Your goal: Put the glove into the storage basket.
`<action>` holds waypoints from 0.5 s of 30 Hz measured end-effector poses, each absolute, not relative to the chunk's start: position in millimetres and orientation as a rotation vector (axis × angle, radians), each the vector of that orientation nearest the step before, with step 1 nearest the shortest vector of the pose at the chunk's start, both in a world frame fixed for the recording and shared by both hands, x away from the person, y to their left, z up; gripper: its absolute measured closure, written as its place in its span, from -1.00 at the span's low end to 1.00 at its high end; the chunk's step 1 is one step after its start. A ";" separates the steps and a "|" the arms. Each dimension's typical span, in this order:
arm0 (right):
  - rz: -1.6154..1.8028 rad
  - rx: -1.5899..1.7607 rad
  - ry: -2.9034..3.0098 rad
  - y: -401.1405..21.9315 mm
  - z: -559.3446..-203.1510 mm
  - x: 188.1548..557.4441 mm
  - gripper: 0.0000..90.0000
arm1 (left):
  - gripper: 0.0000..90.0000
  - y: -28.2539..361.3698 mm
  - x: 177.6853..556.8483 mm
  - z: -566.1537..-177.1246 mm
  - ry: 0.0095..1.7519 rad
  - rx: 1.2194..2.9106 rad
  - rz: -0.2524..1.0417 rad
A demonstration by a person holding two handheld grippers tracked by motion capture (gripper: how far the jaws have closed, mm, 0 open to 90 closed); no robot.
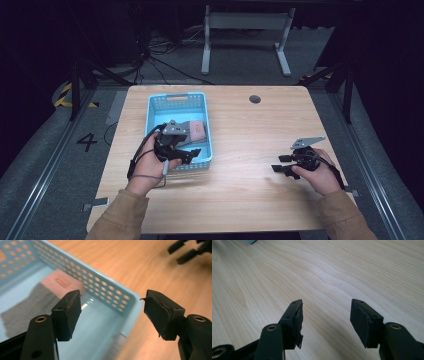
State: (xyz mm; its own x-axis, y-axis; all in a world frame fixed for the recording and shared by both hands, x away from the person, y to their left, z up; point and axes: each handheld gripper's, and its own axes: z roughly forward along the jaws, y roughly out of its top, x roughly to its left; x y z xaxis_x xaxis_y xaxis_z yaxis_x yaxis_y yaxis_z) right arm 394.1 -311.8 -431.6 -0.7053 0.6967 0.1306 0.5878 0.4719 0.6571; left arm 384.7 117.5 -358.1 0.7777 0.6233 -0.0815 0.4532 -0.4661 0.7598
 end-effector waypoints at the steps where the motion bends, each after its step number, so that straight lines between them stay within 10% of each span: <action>1: 1.049 1.123 2.562 -311.7 -432.0 393.3 -0.03 | -0.32 116.4 380.9 -359.0 0.789 2.144 0.255; 15: 1.027 1.141 2.579 -318.0 -436.1 386.2 -0.04 | -0.45 89.9 339.3 -405.4 0.648 2.227 0.101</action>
